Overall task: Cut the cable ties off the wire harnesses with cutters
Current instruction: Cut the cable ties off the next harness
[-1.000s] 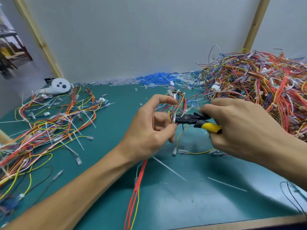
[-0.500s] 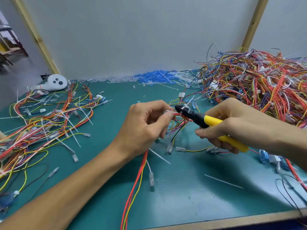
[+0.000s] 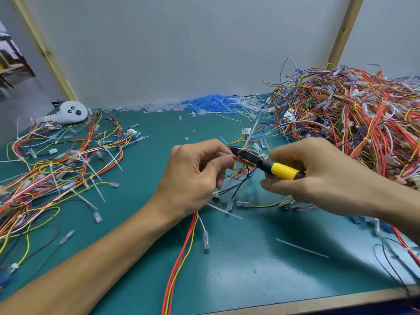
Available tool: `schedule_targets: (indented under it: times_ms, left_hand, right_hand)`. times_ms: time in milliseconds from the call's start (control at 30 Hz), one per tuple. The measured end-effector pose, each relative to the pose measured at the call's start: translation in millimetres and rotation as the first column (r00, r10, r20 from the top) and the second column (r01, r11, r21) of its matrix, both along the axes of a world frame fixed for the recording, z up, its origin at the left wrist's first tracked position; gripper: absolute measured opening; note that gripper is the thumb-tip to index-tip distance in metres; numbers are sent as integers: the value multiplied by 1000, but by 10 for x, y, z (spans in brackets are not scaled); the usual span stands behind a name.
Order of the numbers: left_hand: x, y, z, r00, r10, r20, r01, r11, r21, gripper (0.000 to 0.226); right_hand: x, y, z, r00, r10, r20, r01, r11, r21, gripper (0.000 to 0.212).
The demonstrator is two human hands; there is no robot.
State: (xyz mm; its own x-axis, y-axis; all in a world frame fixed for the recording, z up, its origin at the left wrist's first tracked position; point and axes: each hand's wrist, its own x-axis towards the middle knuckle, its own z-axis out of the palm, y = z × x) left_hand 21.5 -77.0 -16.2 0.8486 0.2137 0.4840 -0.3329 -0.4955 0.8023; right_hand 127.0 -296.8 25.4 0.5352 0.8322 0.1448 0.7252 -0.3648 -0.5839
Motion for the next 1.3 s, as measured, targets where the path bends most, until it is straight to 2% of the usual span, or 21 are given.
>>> schedule_targets:
  times_ms: [67,100,200,300,367,500,633,700,767,867,933,1033,1167,1233,1300]
  left_hand:
    - [-15,-4,-5,999,16,46,-18,999,45,17]
    - [-24,-7,-3,998,19,67,-24,997,79,16]
    - [-50,-11,24,994,12,107,-34,977,210,13]
    - [-68,23,53,992,0,127,-40,949,312,10]
    - [-76,42,60,990,-1,142,-45,947,318,10]
    - [-73,27,57,989,-33,147,-11,959,283,10]
    - [-59,18,36,985,-35,170,-8,969,248,11]
    - [-59,18,34,984,-36,172,-4,975,224,10]
    - [-66,36,37,983,-28,182,-12,977,211,10]
    - [-79,49,38,982,-42,182,-1,973,229,10]
    - [-78,65,37,983,-45,178,3,974,227,9]
    - [-70,90,37,981,-52,188,4,968,250,9]
    - [-73,92,16,979,-86,185,25,950,311,9]
    - [-62,90,20,979,-83,187,20,948,319,9]
    - [-60,90,21,978,-84,191,18,946,324,10]
  right_hand:
    - [-5,-5,-24,961,31,276,-37,999,19,24]
    - [-11,-9,-27,933,49,356,-55,998,7,20]
    - [7,-13,-37,877,59,476,-27,997,-73,13]
    - [-31,-7,-20,851,53,522,-2,995,-98,14]
    - [-103,-2,-17,841,46,538,0,996,-86,12]
    - [-153,-8,9,832,-23,554,104,988,-115,26]
    - [-170,-32,95,829,16,558,80,986,-147,22]
    - [-149,-35,113,832,26,554,94,978,-187,29]
    - [-156,-4,79,881,20,473,63,985,-160,34]
    - [-200,73,-82,971,-14,240,31,997,-66,35]
    - [-231,101,-225,986,-49,157,46,999,22,31]
    - [-276,96,-357,969,-72,236,46,992,115,25]
    - [-224,43,-336,950,-58,306,40,997,67,31]
    - [-182,23,-313,928,-32,371,18,999,43,27]
    - [-171,10,-338,930,-22,366,6,999,46,26]
